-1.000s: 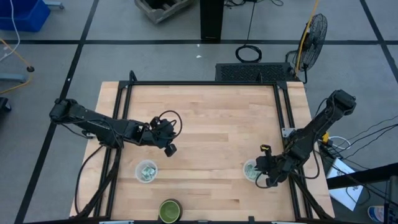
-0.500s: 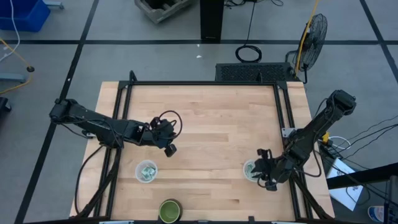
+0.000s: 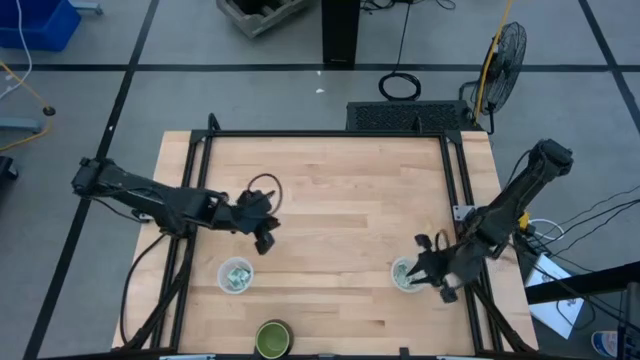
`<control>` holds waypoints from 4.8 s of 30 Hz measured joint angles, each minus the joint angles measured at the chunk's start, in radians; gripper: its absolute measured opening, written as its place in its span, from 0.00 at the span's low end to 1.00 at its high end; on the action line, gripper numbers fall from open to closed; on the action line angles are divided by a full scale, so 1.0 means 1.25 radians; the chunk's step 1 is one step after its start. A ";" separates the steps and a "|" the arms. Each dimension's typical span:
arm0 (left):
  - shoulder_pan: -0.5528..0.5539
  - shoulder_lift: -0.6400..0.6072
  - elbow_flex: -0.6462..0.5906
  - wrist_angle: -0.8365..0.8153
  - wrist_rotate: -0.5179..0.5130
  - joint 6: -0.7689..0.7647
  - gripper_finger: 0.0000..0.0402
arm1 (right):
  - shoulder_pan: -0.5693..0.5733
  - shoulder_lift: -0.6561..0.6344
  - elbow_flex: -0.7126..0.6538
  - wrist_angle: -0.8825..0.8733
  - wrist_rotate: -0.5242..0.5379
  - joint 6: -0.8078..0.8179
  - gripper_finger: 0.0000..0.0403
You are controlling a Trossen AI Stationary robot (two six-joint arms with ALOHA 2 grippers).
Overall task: Pick and place Stevia / Truvia into bins
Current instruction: Return to Home Position
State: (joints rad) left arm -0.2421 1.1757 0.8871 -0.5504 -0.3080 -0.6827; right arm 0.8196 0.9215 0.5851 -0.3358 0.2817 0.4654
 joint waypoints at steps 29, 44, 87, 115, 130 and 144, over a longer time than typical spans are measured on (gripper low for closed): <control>-0.120 -0.622 -0.336 0.254 -0.152 0.275 0.16 | 0.000 -0.628 -0.299 0.478 -0.311 -0.107 0.22; 0.124 -0.757 -0.397 0.437 -0.001 0.398 0.16 | -0.109 -0.736 -0.357 0.419 -0.321 -0.251 0.23; 0.301 -0.926 -0.497 0.363 0.219 0.374 0.16 | -0.498 -0.734 -0.362 0.268 -0.375 -0.184 0.22; 0.301 -0.923 -0.697 0.458 0.204 0.313 0.16 | -0.499 -0.733 -0.452 0.310 -0.329 -0.215 0.22; 0.301 -0.923 -0.697 0.457 0.204 0.312 0.16 | -0.499 -0.719 -0.452 0.314 -0.330 -0.288 0.22; 0.301 -0.923 -0.697 0.456 0.204 0.312 0.16 | -0.499 -0.719 -0.453 0.343 -0.331 -0.341 0.22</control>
State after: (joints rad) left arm 0.1341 0.0216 0.0154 0.0196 -0.0528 -0.2924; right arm 0.1955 0.0223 0.0193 0.0935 -0.1326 0.0391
